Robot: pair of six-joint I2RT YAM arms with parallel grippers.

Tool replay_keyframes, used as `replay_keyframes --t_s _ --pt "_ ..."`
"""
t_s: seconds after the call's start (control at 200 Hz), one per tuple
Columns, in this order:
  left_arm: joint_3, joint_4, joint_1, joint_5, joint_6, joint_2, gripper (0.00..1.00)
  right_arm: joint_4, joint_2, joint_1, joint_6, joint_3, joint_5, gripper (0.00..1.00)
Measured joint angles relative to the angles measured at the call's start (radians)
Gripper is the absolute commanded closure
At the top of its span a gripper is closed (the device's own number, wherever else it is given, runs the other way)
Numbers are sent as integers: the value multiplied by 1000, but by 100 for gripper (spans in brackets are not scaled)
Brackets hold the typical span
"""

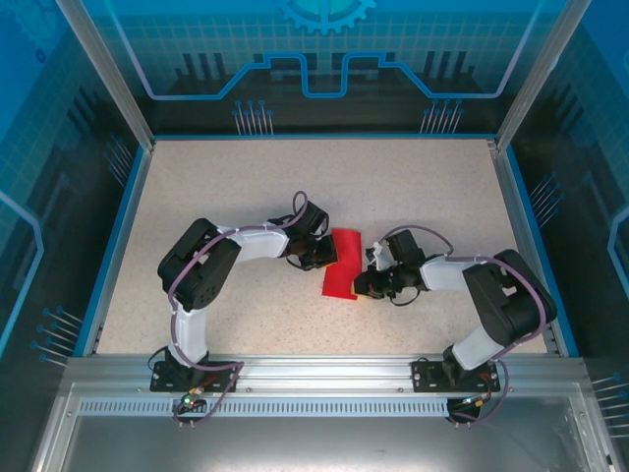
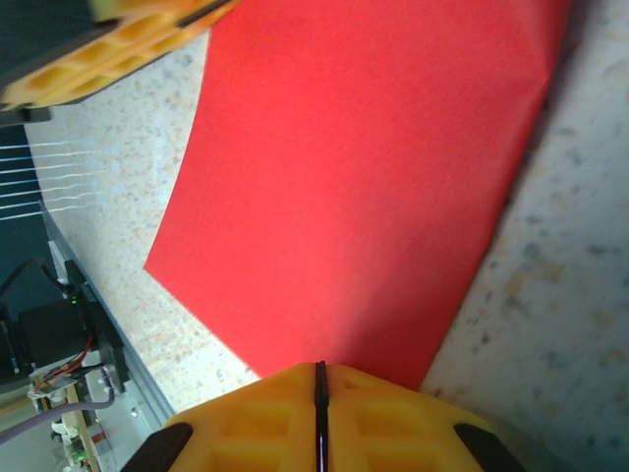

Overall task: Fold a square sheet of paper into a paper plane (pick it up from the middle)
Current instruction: Fold the square sheet of paper in half at the center of the table.

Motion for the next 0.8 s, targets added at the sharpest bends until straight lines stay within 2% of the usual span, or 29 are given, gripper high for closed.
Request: replay_keyframes --t_s 0.12,0.375,0.58,0.8 --pt "0 0 0 0 0 0 100 4 -45 9 0 -14 -7 87" --pt "0 0 -1 0 0 0 100 -27 11 10 -28 -24 -1 89" --pt "0 1 -1 0 1 0 100 -85 -13 10 -51 -20 12 89" --pt "0 0 -1 0 19 0 100 -142 -69 10 -49 60 14 88"
